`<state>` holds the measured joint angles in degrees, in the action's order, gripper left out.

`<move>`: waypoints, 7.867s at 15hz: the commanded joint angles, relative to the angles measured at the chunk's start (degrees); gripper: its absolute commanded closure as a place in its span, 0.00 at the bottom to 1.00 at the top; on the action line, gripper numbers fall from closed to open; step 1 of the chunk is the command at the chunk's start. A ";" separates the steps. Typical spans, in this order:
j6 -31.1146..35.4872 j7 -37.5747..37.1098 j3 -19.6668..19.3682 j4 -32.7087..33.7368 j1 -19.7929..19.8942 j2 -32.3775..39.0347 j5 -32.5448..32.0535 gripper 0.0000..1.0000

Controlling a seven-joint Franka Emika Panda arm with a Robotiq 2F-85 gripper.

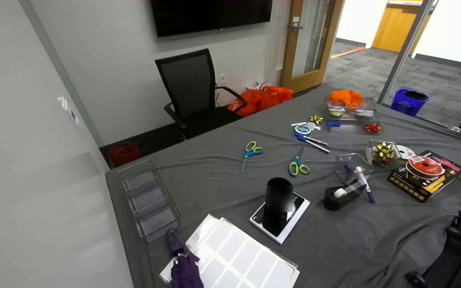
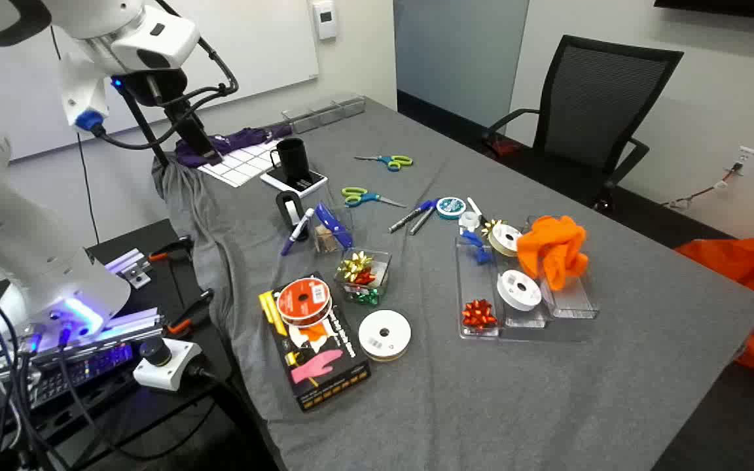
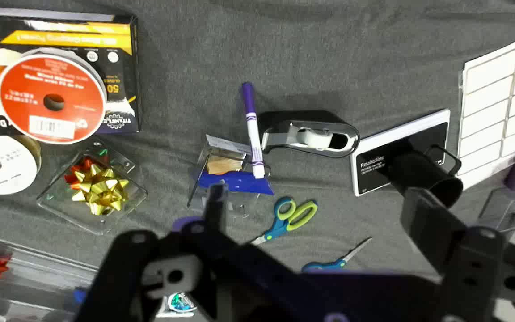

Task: Put the marker closest to you in the bowl closest to you

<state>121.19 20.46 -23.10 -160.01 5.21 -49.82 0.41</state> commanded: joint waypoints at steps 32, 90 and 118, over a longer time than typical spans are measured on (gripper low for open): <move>44.38 -51.57 21.97 2.47 3.95 50.03 -23.43 0.00; 50.46 -21.92 29.17 4.11 2.47 40.25 9.59 0.96; 76.91 -11.62 20.84 8.90 5.92 57.30 8.27 0.96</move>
<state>198.10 6.21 -1.23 -152.37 13.19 5.82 5.48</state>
